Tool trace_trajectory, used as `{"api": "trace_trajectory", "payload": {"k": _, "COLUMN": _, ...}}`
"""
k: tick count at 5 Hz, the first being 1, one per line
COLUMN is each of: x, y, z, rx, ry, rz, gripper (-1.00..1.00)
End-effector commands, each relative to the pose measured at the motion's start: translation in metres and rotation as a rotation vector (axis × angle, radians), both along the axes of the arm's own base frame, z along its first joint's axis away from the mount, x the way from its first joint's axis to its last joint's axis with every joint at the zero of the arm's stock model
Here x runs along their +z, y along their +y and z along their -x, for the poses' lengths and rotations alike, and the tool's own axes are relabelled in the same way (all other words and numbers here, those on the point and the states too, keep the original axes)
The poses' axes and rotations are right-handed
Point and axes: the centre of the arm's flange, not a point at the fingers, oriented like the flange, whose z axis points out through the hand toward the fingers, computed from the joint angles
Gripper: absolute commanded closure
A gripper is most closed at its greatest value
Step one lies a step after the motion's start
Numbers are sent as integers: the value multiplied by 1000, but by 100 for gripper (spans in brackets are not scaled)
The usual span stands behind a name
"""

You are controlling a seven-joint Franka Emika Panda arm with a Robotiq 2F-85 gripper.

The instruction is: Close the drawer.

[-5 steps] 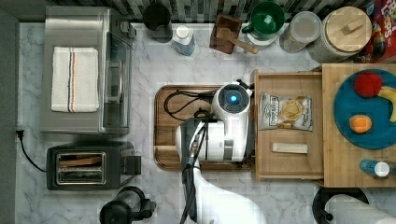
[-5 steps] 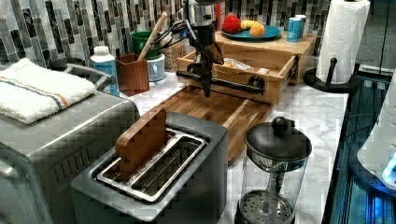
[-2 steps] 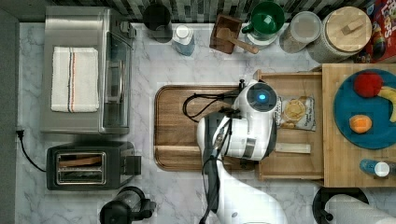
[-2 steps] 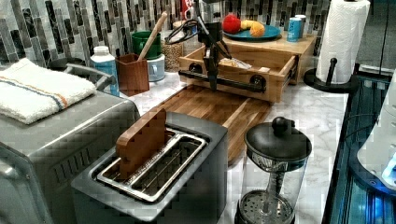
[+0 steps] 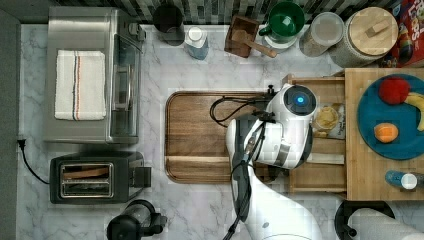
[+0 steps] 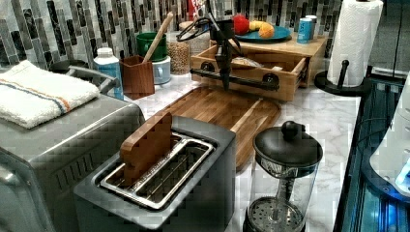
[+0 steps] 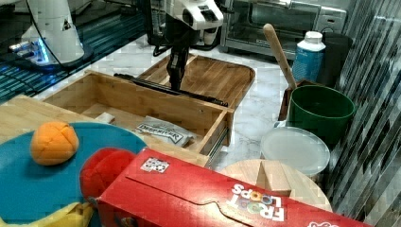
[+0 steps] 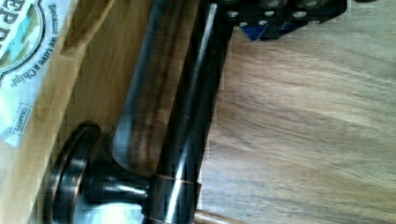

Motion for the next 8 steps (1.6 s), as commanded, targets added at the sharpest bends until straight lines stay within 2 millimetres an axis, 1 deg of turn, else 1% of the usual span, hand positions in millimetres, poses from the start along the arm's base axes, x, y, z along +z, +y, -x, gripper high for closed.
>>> {"api": "trace_trajectory", "payload": {"k": 1, "x": 61, "y": -200, "z": -2, "rx": 10, "ry": -168, "rz": 118, "gripper": 100}}
{"api": "trace_trajectory", "payload": {"k": 2, "x": 67, "y": -231, "z": 8, "rx": 35, "ry": -204, "rz": 142, "gripper": 100}}
{"api": "trace_trajectory", "payload": {"k": 4, "x": 82, "y": -294, "z": 18, "rx": 45, "ry": -204, "rz": 166, "gripper": 100}}
{"api": "trace_trajectory", "payload": {"k": 5, "x": 89, "y": -300, "z": 24, "rx": 7, "ry": -187, "rz": 168, "gripper": 100}}
{"api": "trace_trajectory", "payload": {"k": 6, "x": 92, "y": -277, "z": 34, "rx": -131, "ry": -179, "rz": 163, "gripper": 100}}
{"api": "trace_trajectory", "payload": {"k": 8, "x": 92, "y": -277, "z": 34, "rx": -131, "ry": -179, "rz": 163, "gripper": 100}}
